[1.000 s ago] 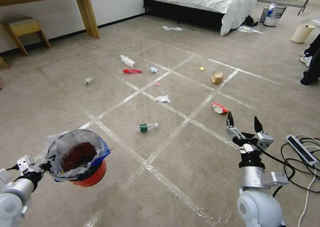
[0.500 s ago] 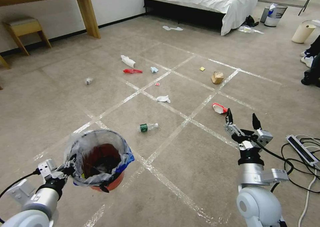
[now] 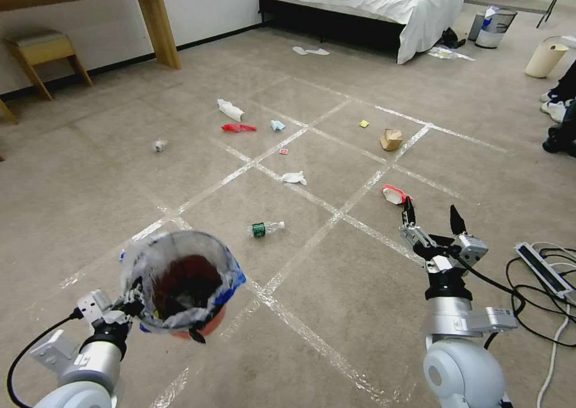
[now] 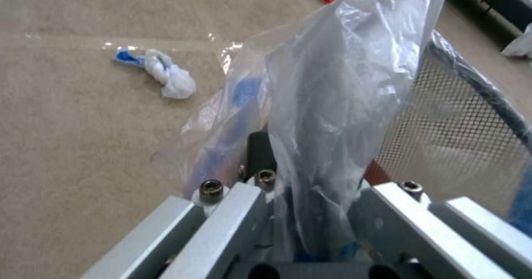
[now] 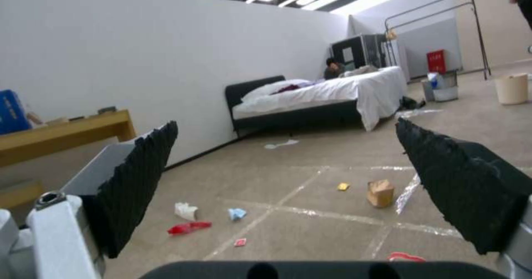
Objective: Pick up the trash bin and place the garbage on the floor into it.
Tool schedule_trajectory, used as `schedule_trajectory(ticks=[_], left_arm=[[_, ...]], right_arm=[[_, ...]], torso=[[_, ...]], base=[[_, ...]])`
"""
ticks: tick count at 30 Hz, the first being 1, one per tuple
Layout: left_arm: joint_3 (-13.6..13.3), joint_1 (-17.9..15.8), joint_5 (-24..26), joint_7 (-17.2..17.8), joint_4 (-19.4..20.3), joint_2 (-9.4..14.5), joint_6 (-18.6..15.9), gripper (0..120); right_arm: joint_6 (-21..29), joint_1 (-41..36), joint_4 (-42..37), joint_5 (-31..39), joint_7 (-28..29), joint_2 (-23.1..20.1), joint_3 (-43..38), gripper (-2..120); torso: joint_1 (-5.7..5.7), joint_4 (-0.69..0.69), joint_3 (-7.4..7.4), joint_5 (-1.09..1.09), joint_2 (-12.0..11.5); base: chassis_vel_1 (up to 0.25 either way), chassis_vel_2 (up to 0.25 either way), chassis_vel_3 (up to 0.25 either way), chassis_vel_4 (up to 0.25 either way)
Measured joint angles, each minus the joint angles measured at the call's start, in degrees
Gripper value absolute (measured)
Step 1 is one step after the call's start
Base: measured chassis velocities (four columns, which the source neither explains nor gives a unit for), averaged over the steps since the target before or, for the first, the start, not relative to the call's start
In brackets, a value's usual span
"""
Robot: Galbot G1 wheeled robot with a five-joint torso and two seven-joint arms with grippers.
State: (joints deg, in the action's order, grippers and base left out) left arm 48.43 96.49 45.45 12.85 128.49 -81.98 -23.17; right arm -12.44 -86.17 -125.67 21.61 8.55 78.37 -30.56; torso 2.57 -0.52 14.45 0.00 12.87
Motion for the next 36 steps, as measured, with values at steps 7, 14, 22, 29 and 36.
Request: schedule_trajectory(ticks=[7,14,22,29,36], left_arm=[[0.39,-1.13,1.75,0.53,-0.8,-0.4,-0.79,4],[1.2,-2.03,2.43,0.59,-1.02,-0.66,-0.87,4],[2.1,-2.26,3.11,0.7,-1.03,-0.64,-0.89,4],[2.16,-2.07,3.13,0.69,-0.89,-0.78,-0.82,4],[2.19,-2.18,3.13,0.69,-0.88,-0.79,-0.75,4]], right_arm=[[-1.07,-0.71,-0.36,-0.39,-0.25,-0.52,-0.68,100],[-2.13,-0.96,0.03,-1.0,-2.06,-0.8,-1.46,100],[-2.53,-0.99,0.41,-1.12,-2.74,-0.83,-1.14,100],[-2.53,-0.82,0.46,-0.95,-2.76,-0.94,-1.06,100],[-2.53,-0.63,0.8,-0.83,-2.76,-0.98,-1.02,100]], torso=[[0.0,-0.01,0.0,0.0,0.0],[0.0,-0.01,0.0,0.0,0.0],[0.0,0.0,-0.01,0.0,0.0],[-0.01,0.0,0.0,0.0,0.0],[0.01,-0.01,0.01,0.0,0.0]], base=[[0.0,0.0,0.0,0.0],[0.0,0.0,0.0,0.0],[-0.017,0.017,0.028,-0.018],[-0.124,0.142,0.146,-0.123],[-0.23,0.213,0.217,-0.22]])
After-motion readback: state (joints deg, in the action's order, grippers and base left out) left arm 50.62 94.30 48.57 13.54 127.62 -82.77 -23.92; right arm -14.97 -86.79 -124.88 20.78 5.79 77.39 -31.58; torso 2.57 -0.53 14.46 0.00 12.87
